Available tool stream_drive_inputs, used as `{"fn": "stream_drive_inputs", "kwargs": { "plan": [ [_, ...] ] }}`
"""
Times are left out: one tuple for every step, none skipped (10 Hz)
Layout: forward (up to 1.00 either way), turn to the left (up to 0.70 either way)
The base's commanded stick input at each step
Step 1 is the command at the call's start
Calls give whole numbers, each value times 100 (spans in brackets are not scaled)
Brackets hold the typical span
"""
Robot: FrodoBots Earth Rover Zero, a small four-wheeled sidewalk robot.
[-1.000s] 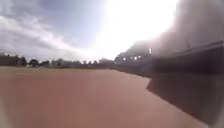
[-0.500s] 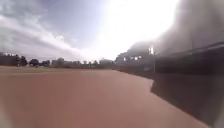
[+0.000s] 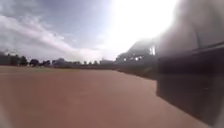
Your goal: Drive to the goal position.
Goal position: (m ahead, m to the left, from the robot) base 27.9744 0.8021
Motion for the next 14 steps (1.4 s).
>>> {"fn": "stream_drive_inputs", "kwargs": {
  "plan": [
    [70,0],
    [70,0],
    [70,0],
    [70,0],
    [70,0],
    [70,0],
    [70,0],
    [70,0],
    [70,0],
    [70,0],
    [70,0],
    [70,0],
    [70,0],
    [70,0]
  ]
}}
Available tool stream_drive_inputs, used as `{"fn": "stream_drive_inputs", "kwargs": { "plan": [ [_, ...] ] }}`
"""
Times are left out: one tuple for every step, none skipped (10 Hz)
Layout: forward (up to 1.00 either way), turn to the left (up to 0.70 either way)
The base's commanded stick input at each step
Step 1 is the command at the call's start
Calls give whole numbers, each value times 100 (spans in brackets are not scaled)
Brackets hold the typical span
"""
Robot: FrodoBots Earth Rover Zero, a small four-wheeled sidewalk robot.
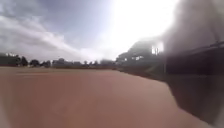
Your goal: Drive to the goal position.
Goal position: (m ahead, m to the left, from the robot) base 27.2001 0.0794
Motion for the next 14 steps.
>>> {"fn": "stream_drive_inputs", "kwargs": {
  "plan": [
    [70,0],
    [70,0],
    [70,0],
    [70,0],
    [70,0],
    [70,0],
    [70,0],
    [70,0],
    [70,0],
    [70,0],
    [70,0],
    [70,0],
    [70,0],
    [70,0]
  ]
}}
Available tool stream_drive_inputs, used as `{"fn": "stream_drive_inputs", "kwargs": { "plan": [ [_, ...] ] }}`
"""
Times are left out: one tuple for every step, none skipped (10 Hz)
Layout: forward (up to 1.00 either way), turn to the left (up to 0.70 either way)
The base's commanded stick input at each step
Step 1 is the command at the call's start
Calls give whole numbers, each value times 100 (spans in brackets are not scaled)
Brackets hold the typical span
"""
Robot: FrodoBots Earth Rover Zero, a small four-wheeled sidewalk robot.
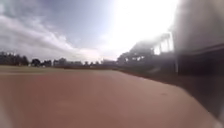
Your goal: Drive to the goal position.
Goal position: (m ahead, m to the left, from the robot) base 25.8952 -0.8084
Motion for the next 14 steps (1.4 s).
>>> {"fn": "stream_drive_inputs", "kwargs": {
  "plan": [
    [70,0],
    [70,0],
    [70,0],
    [70,0],
    [70,0],
    [70,0],
    [70,0],
    [70,0],
    [70,0],
    [70,0],
    [70,0],
    [70,0],
    [70,0],
    [70,0]
  ]
}}
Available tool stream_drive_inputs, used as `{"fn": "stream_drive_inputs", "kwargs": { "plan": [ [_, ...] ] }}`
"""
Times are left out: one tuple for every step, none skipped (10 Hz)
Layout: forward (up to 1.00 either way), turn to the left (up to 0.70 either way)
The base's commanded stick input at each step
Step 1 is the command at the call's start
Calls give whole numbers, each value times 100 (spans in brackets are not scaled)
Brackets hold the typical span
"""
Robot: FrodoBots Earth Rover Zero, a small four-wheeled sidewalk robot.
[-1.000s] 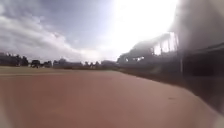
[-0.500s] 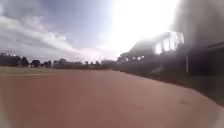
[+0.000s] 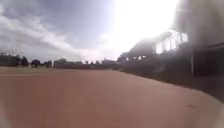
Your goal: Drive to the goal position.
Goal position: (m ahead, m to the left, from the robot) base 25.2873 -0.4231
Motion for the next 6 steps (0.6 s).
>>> {"fn": "stream_drive_inputs", "kwargs": {
  "plan": [
    [70,0],
    [70,0],
    [70,0],
    [70,0],
    [70,0],
    [70,0]
  ]
}}
